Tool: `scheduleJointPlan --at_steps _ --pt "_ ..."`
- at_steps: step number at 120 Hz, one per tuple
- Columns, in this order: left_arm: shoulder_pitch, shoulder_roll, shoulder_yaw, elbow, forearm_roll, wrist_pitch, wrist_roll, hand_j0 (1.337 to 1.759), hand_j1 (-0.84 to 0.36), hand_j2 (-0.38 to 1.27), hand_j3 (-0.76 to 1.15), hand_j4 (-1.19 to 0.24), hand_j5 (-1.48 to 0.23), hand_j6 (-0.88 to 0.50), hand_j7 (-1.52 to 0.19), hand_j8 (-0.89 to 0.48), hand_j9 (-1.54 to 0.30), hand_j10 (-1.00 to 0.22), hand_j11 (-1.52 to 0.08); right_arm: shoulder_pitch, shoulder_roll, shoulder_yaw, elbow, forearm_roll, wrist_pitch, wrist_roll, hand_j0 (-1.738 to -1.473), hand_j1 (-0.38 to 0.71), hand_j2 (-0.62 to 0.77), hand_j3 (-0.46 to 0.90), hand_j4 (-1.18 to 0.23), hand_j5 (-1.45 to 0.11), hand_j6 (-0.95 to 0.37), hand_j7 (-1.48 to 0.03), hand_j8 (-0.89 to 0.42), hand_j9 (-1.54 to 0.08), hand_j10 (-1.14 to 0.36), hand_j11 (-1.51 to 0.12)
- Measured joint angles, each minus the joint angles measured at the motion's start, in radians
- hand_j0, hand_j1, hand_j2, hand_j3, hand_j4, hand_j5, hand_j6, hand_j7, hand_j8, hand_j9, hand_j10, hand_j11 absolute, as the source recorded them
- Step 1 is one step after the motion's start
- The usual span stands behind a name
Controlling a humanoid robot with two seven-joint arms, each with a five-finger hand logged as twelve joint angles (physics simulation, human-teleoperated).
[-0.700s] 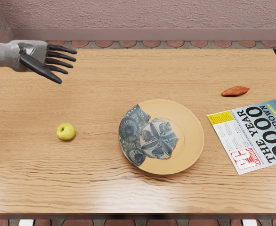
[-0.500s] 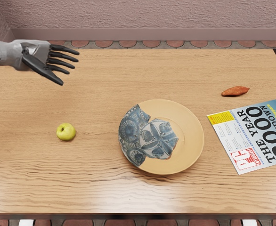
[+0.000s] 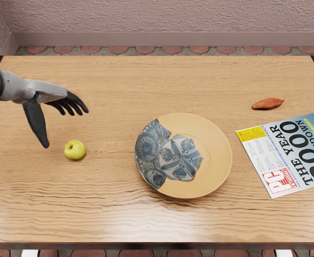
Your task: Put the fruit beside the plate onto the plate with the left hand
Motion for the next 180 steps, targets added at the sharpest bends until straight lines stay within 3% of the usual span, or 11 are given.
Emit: scheduleJointPlan --at_steps 11,26,36,51,56,91,115,149,180 --pt "-0.001 0.05 0.001 -0.084 0.106 0.044 0.045 1.658 0.06 0.05 0.0 -0.25 -0.31 -0.25 -0.31 -0.25 -0.31 -0.24 -0.31 0.0 0.0 0.0 0.0 0.0 0.0 0.0 -1.658 -0.31 -0.01 0.0 -0.03 -0.04 -0.03 -0.04 -0.03 -0.04 -0.03 -0.04" --pt "-0.044 0.076 0.007 -0.152 0.161 0.102 0.066 1.658 0.06 0.05 0.0 -0.25 -0.32 -0.25 -0.32 -0.25 -0.32 -0.25 -0.32 0.0 0.0 0.0 0.0 0.0 0.0 0.0 -1.658 -0.31 -0.01 0.0 -0.03 -0.04 -0.03 -0.04 -0.03 -0.04 -0.03 -0.04" --pt "-0.137 0.052 0.052 -0.171 0.171 0.122 0.066 1.658 0.06 0.05 0.0 -0.25 -0.32 -0.25 -0.32 -0.25 -0.32 -0.25 -0.32 -0.001 0.0 0.0 0.0 0.0 0.0 0.0 -1.658 -0.31 -0.01 0.0 -0.03 -0.04 -0.03 -0.04 -0.03 -0.04 -0.03 -0.04" --pt "-0.29 -0.012 0.201 -0.183 0.16 0.146 0.065 1.658 0.06 0.05 0.0 -0.25 -0.32 -0.25 -0.32 -0.25 -0.32 -0.25 -0.32 -0.001 0.0 0.0 0.0 0.0 0.0 0.0 -1.658 -0.31 -0.01 0.0 -0.03 -0.04 -0.03 -0.04 -0.03 -0.04 -0.03 -0.04" --pt "-0.307 -0.034 0.253 -0.185 0.159 0.156 0.065 1.658 0.06 0.05 0.0 -0.25 -0.32 -0.25 -0.32 -0.25 -0.32 -0.25 -0.32 0.0 0.0 0.0 0.0 0.0 0.0 0.0 -1.658 -0.31 -0.01 0.0 -0.03 -0.04 -0.03 -0.04 -0.03 -0.04 -0.03 -0.04" --pt "-0.274 -0.129 0.395 -0.189 0.195 0.252 0.069 1.658 0.05 0.05 0.0 -0.25 -0.32 -0.25 -0.32 -0.25 -0.32 -0.25 -0.32 0.0 0.0 0.0 0.0 0.0 0.0 0.0 -1.658 -0.31 -0.01 0.0 -0.03 -0.04 -0.03 -0.04 -0.03 -0.04 -0.03 -0.04" --pt "-0.218 -0.165 0.421 -0.189 0.308 0.35 0.073 1.658 0.05 0.05 0.0 -0.25 -0.32 -0.25 -0.32 -0.25 -0.32 -0.25 -0.32 0.0 0.0 0.0 0.0 0.0 0.0 0.0 -1.658 -0.31 -0.01 0.0 -0.03 -0.04 -0.03 -0.04 -0.03 -0.04 -0.03 -0.04" --pt "-0.167 -0.203 0.444 -0.187 0.334 0.395 0.071 1.658 0.05 0.05 0.0 -0.25 -0.32 -0.25 -0.32 -0.25 -0.32 -0.25 -0.32 -0.001 0.0 0.0 0.0 0.0 0.0 0.0 -1.658 -0.31 -0.01 0.0 -0.03 -0.04 -0.03 -0.04 -0.03 -0.04 -0.03 -0.04" --pt "-0.111 -0.223 0.491 -0.186 0.421 0.517 0.085 1.658 0.05 0.05 0.0 -0.25 -0.33 -0.26 -0.33 -0.26 -0.33 -0.25 -0.33 0.0 0.0 0.0 0.0 0.0 0.0 0.0 -1.658 -0.31 -0.01 0.0 -0.03 -0.04 -0.03 -0.04 -0.03 -0.04 -0.03 -0.04"
